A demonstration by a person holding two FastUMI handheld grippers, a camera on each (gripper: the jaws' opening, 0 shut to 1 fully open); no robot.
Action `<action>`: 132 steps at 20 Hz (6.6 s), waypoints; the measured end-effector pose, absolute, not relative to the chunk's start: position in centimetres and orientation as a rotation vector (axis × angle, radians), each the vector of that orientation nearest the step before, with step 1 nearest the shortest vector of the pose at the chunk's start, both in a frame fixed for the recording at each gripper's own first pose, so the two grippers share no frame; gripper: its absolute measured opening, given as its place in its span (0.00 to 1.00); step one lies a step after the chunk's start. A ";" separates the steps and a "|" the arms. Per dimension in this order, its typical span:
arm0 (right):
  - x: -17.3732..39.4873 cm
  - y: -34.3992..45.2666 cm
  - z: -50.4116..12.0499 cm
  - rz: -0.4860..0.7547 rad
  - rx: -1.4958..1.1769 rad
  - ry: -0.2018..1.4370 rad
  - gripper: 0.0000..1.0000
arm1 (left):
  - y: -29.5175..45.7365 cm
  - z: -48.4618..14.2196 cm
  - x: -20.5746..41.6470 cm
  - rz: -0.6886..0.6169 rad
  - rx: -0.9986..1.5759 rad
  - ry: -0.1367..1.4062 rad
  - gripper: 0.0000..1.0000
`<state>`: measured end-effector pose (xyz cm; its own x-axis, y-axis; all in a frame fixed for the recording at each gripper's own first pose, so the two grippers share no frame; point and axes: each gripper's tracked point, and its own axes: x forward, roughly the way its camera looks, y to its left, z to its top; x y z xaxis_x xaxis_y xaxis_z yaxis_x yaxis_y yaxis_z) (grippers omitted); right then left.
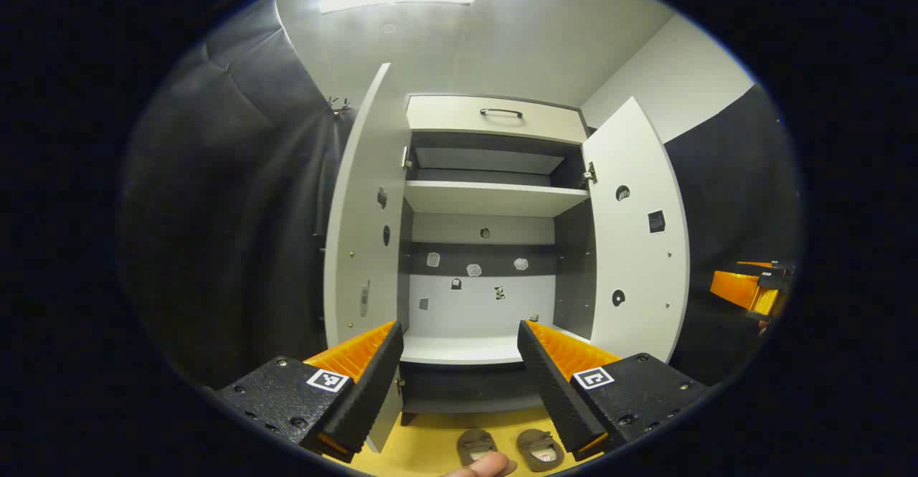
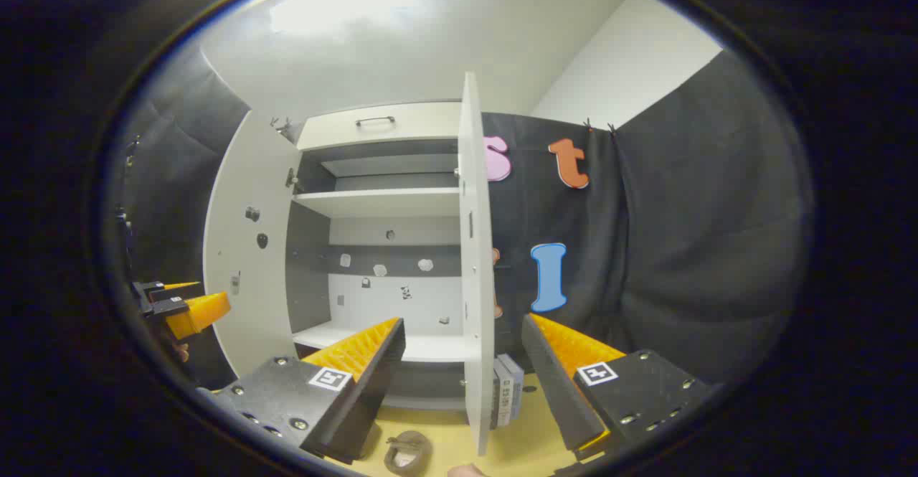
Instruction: Grab one shoe with the right hand and put it into the shoe cabinet, grab the other shoe with the left hand and put it into the shoe cabinet; then close the right door with the right hand and the left door with the left hand.
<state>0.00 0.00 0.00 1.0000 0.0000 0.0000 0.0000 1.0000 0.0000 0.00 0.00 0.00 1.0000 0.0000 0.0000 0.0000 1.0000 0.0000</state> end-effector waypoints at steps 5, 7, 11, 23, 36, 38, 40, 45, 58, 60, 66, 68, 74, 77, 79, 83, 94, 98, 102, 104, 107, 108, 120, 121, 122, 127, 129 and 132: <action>1.8 3.6 -0.8 0.033 0.016 0.016 0.99 | 3.3 -0.4 0.5 0.026 -0.020 -0.003 0.98; 2.3 4.0 -1.7 0.027 0.011 0.025 0.94 | 4.0 -0.2 0.8 0.029 -0.009 -0.016 0.98; 3.1 4.4 -2.9 0.025 0.063 0.021 0.98 | 3.1 -0.9 1.1 -0.005 -0.023 -0.008 0.98; 6.0 7.8 -18.4 0.070 0.043 0.193 0.99 | -0.4 -6.4 5.5 -0.093 -0.043 0.017 0.96; 0.3 12.7 -44.8 0.144 -0.040 0.697 0.95 | -0.7 -10.4 11.5 -0.151 -0.058 0.018 0.98; -0.3 12.6 -47.9 0.131 -0.025 0.767 0.98 | 0.3 -11.0 12.0 -0.130 -0.054 0.032 0.96; -0.4 13.9 -49.7 0.167 0.018 0.823 0.93 | 1.2 -10.9 12.4 -0.089 -0.047 0.025 0.98; 1.7 14.8 -52.2 0.200 -0.005 0.870 0.65 | 0.9 -10.5 12.9 -0.094 -0.045 -0.006 0.98; 3.9 13.6 -46.8 0.254 0.029 0.778 0.01 | -0.1 -13.5 15.8 -0.121 -0.018 0.051 0.98; 5.1 13.3 -43.7 0.255 -0.003 0.729 0.01 | -0.1 -14.1 16.1 -0.122 -0.005 0.067 0.98; 8.9 13.9 -32.0 0.288 -0.031 0.544 0.01 | -0.8 -14.4 15.8 -0.156 -0.009 0.081 0.99; 10.2 14.3 -27.6 0.303 -0.019 0.477 0.01 | -1.2 -14.4 15.6 -0.176 -0.012 0.084 0.99; 14.6 14.4 -17.3 0.313 -0.050 0.304 0.01 | -1.2 -14.4 15.6 -0.190 -0.016 0.088 0.99; 18.0 14.5 -13.2 0.293 -0.053 0.242 0.01 | -0.7 -14.0 15.3 -0.181 -0.013 0.079 0.98; 20.9 15.2 -11.3 0.288 -0.064 0.217 0.01 | -0.9 -13.8 15.1 -0.188 -0.011 0.075 0.98; 26.7 17.8 -9.9 0.307 -0.088 0.215 0.01 | -0.9 -13.8 15.0 -0.197 -0.017 0.075 0.98; 39.6 18.8 -22.0 0.188 -0.292 0.441 0.05 | -0.5 -13.4 15.1 -0.201 -0.024 0.068 0.98; 41.1 17.7 -23.8 0.148 -0.313 0.471 0.05 | -0.2 -13.5 15.3 -0.184 -0.026 0.070 0.98; 42.6 17.0 -24.9 0.140 -0.355 0.477 0.05 | -0.2 -14.2 15.9 -0.170 -0.025 0.090 0.98; 42.6 17.0 -25.0 0.159 -0.362 0.484 0.11 | -0.4 -14.6 16.1 -0.171 -0.020 0.101 0.98; 41.7 16.5 -24.0 0.158 -0.279 0.493 0.43 | -0.3 -15.1 16.3 -0.158 -0.018 0.113 0.98; 41.2 16.7 -23.0 0.167 -0.248 0.475 0.65 | -0.3 -15.3 16.4 -0.150 -0.016 0.118 0.98; 26.9 15.4 -9.4 0.184 -0.223 0.136 0.99 | -2.0 -18.3 16.8 -0.142 0.009 0.201 0.99; 25.2 15.3 -8.8 0.192 -0.213 0.115 0.98 | -2.0 -18.5 16.7 -0.135 0.012 0.205 0.98; 23.8 15.3 -8.8 0.207 -0.203 0.094 0.98 | -2.0 -18.6 16.7 -0.125 0.010 0.209 0.99; 16.9 13.4 -9.4 0.236 -0.122 0.025 0.98 | -2.2 -20.3 15.4 -0.090 -0.018 0.250 0.99; 15.1 12.2 -10.1 0.232 -0.074 0.014 0.99 | -2.1 -22.0 14.7 -0.077 -0.012 0.267 0.99; 12.9 10.6 -11.4 0.228 -0.007 0.015 0.97 | -1.6 -26.3 13.0 -0.051 0.004 0.326 0.99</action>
